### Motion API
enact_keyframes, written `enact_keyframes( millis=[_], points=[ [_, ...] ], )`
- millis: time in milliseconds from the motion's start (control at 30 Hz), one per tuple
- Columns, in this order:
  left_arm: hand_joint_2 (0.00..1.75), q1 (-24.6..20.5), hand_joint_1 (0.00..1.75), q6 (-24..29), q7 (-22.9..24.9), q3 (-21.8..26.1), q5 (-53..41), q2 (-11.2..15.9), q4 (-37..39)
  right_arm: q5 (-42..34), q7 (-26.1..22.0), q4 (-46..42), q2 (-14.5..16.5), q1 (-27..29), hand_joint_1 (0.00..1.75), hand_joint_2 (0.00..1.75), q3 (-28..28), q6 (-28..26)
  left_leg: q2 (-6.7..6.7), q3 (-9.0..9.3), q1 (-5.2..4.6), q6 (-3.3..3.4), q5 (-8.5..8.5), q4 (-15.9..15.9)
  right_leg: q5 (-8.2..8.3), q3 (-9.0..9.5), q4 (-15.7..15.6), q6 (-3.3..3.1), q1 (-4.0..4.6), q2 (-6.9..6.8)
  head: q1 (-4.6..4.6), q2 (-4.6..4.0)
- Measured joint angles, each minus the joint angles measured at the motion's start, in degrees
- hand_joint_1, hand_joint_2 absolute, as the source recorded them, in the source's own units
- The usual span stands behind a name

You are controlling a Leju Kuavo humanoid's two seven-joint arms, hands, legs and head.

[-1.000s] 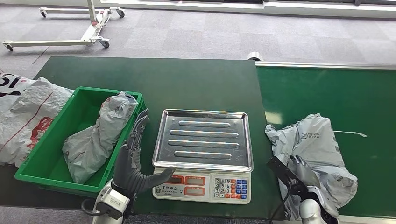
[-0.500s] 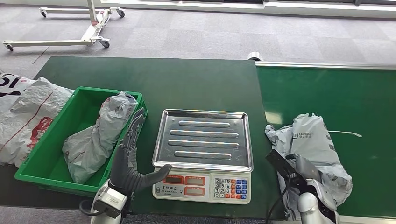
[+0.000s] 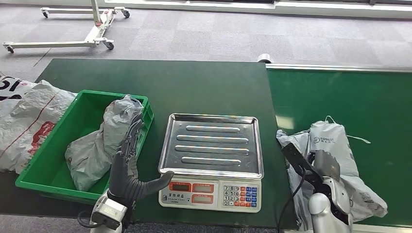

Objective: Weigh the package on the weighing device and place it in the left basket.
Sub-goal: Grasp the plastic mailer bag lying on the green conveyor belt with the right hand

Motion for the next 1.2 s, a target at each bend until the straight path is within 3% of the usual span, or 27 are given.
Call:
enact_keyframes(
  millis=[233,400,533,667,733,800,867,933,1067,1200],
  points=[
    [1.75,0.6,0.00,0.2,0.0,0.1,0.1,0.0,-1.0,0.2,0.1,-8.5,1.6,0.2,1.75,1.75,0.0,-3.4,0.00,0.01,0.00,0.00,0.00,0.0,0.00,0.00,0.0,0.00,-0.01,-0.01,0.01,0.00],
    [1.75,0.5,0.00,0.2,0.0,0.1,0.6,0.0,-1.0,2.8,-4.5,-17.0,3.7,2.1,1.75,1.75,0.0,-20.1,-0.02,0.02,0.00,0.01,0.01,0.0,0.00,-0.01,0.0,0.00,-0.03,-0.03,0.00,0.00],
    [1.75,-0.1,0.00,0.3,0.0,0.1,0.7,0.0,-0.9,5.4,-6.4,-25.5,5.8,3.4,1.75,1.75,0.0,-26.3,0.00,0.02,0.00,0.00,0.00,0.0,-0.03,-0.01,0.0,-0.02,0.00,0.00,-0.01,0.00],
    [1.75,-0.4,0.00,0.5,0.0,0.1,0.7,0.0,-0.8,6.6,-6.2,-30.0,7.3,4.0,0.02,1.75,0.0,-26.8,0.00,0.02,0.00,0.00,0.00,0.0,-0.04,0.00,0.0,-0.02,-0.01,-0.01,-0.01,0.00],
    [1.75,-0.4,0.00,1.0,0.0,0.1,0.7,0.0,-0.8,8.2,-3.8,-30.4,7.6,4.0,0.00,1.75,0.0,-22.0,0.01,0.03,0.00,0.00,0.00,0.0,-0.04,0.03,0.0,-0.02,-0.01,-0.01,-0.01,0.00],
    [1.75,-0.4,0.00,1.2,0.0,0.1,0.5,0.0,-0.8,12.0,3.8,-29.3,7.3,3.4,0.00,1.75,0.0,-9.0,0.02,0.06,0.00,0.00,0.00,0.0,-0.03,0.05,0.0,-0.02,-0.01,0.00,-0.01,0.00],
    [1.75,-0.6,0.00,0.1,0.0,0.1,0.2,0.0,-0.7,15.3,14.0,-25.2,6.2,2.5,0.00,0.87,0.1,5.3,0.00,0.07,0.00,0.05,0.03,0.0,-0.01,0.07,0.0,0.01,-0.03,-0.04,-0.01,0.00],
    [1.75,-1.0,0.00,-1.5,0.0,0.3,-0.4,-0.3,-0.3,16.3,20.5,-18.6,4.4,1.9,0.00,0.00,-0.1,11.0,-0.15,0.02,-0.02,0.13,0.08,0.0,0.01,0.09,0.0,0.06,-0.07,-0.24,0.01,0.00],
    [1.75,-1.3,0.00,-3.0,0.0,0.9,-1.0,-1.1,0.2,16.8,23.6,-8.0,1.5,1.6,0.00,0.00,-2.2,6.5,-0.28,-0.02,-0.05,0.15,0.10,0.0,0.04,0.10,0.0,0.09,-0.10,-0.36,0.01,0.00],
    [1.75,-1.2,0.00,-3.4,0.0,1.2,-1.0,-1.5,0.2,16.9,24.3,-3.8,0.1,1.7,0.00,0.00,-4.3,6.1,-0.27,-0.04,-0.05,0.09,0.04,0.0,0.01,0.03,0.0,0.06,-0.08,-0.28,0.01,0.00]
  ],
)
